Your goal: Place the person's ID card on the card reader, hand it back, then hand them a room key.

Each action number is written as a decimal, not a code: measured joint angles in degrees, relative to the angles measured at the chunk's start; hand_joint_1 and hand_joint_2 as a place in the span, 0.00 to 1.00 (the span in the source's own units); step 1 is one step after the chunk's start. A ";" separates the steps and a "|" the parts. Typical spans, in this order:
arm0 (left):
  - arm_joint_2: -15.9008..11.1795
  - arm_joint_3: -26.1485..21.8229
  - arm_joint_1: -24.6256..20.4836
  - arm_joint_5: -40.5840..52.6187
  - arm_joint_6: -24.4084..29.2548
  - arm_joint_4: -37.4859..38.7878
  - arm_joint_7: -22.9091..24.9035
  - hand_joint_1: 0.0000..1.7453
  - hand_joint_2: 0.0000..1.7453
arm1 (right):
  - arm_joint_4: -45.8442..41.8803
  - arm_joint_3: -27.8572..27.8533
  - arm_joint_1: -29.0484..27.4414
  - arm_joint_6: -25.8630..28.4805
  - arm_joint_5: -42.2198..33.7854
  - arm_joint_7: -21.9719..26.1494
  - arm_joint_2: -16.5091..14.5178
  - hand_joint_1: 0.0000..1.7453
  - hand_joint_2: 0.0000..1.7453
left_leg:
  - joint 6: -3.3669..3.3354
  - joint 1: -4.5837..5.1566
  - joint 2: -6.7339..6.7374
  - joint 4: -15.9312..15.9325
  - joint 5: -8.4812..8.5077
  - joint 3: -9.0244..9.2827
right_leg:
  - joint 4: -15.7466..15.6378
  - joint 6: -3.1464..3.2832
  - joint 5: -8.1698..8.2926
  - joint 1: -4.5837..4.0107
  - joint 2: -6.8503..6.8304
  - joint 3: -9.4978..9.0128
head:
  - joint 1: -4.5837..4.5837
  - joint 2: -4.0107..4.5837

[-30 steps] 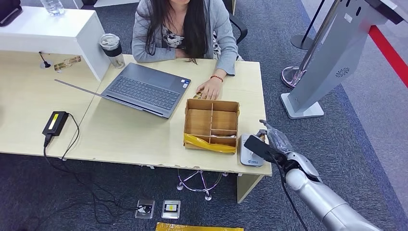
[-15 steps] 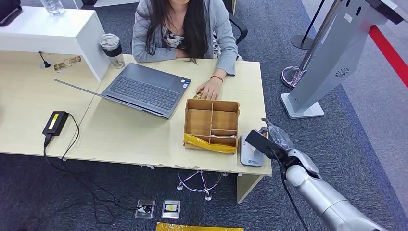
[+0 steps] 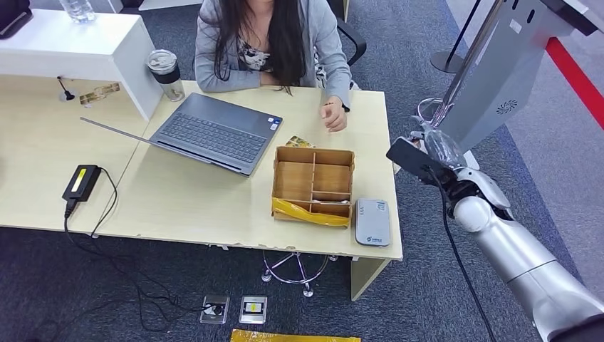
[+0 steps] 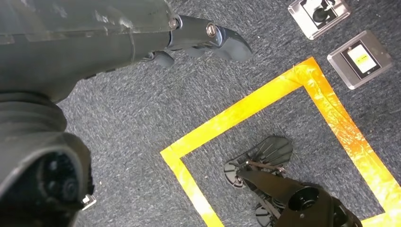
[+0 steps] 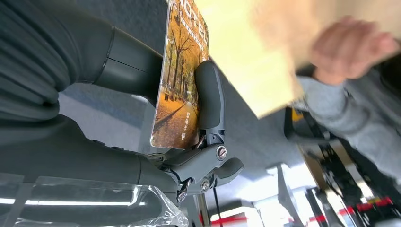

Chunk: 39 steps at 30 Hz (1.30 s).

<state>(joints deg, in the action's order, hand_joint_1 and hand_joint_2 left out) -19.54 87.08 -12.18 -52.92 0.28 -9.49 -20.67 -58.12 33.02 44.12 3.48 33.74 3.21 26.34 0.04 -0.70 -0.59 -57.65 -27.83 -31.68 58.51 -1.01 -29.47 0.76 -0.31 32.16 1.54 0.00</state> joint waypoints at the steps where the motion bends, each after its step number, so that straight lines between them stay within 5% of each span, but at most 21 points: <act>1: -0.03 0.00 0.00 0.14 -0.07 0.00 -0.13 0.00 0.00 | -0.57 -0.33 0.94 -0.39 0.61 -0.09 0.30 1.00 1.00 | 0.00 0.00 0.01 0.00 0.00 0.01 | 0.00 0.00 0.00 0.00 0.01 0.00 | 0.01 0.00; 11: 0.02 0.02 -0.03 1.03 -0.28 0.00 -0.34 0.00 0.00 | -2.20 -0.73 4.04 -0.70 4.88 1.35 -0.22 1.00 1.00 | 0.00 -0.03 0.02 0.02 0.00 -0.03 | 0.01 0.00 0.00 -0.04 0.00 -0.03 | 0.02 0.00; 21: 0.60 0.02 -0.25 0.94 -1.17 0.00 -0.31 0.00 0.00 | 4.02 1.10 4.16 4.19 7.77 5.23 -10.05 1.00 1.00 | 0.02 -0.09 0.06 0.02 0.01 0.00 | 0.02 0.01 0.00 -0.09 0.02 -0.02 | 0.01 0.00; 28: 0.63 0.04 -0.20 1.28 -1.35 0.00 -0.31 0.00 0.00 | 7.15 2.02 4.68 4.05 7.91 5.15 -12.91 1.00 1.00 | 0.02 -0.07 0.01 0.02 0.01 -0.03 | 0.01 0.01 -0.01 -0.07 -0.02 -0.01 | 0.02 0.00; 29: 0.63 0.04 -0.20 1.29 -1.35 0.00 -0.31 0.00 0.00 | 7.40 2.05 4.68 4.06 7.93 5.14 -13.09 0.97 1.00 | 0.02 -0.07 0.02 0.02 0.01 -0.03 | 0.00 0.01 -0.01 -0.07 -0.02 -0.01 | 0.02 0.00; 30: 0.63 0.04 -0.20 1.29 -1.34 0.00 -0.31 0.00 0.00 | 7.63 2.07 4.68 4.09 7.95 5.11 -13.22 0.71 1.00 | 0.02 -0.06 0.02 0.02 0.01 -0.03 | 0.00 0.01 -0.01 -0.06 -0.01 -0.01 | 0.02 0.00; 33: 0.63 0.04 -0.19 1.23 -1.24 0.00 -0.31 0.00 0.00 | 8.23 2.17 4.68 4.34 8.14 5.13 -13.64 0.00 0.25 | 0.02 -0.06 0.02 0.01 0.01 -0.02 | 0.00 0.01 0.00 -0.06 -0.01 0.00 | 0.02 0.00; 34: 0.63 0.04 -0.18 1.19 -1.18 0.00 -0.31 0.00 0.00 | 8.40 2.23 4.67 4.54 8.24 5.21 -13.82 0.00 0.00 | 0.02 -0.06 0.02 0.01 0.01 -0.02 | 0.00 0.01 0.00 -0.07 -0.01 0.00 | 0.01 0.00; 39: 0.63 0.04 -0.18 0.86 -0.99 0.00 -0.31 0.00 0.00 | 9.22 2.34 4.68 5.21 8.40 5.94 -14.55 0.00 0.00 | 0.02 -0.07 0.03 0.01 0.01 0.00 | 0.01 0.01 0.00 -0.08 0.01 0.00 | 0.02 0.00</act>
<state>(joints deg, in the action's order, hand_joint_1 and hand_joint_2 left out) -18.91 87.12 -12.35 -52.05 -0.71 -9.49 -20.98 -48.90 35.36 48.80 8.69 42.14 9.16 11.80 0.06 -0.77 -0.56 -57.63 -27.81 -31.68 58.52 -1.00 -29.47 0.68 -0.30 32.16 1.55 0.00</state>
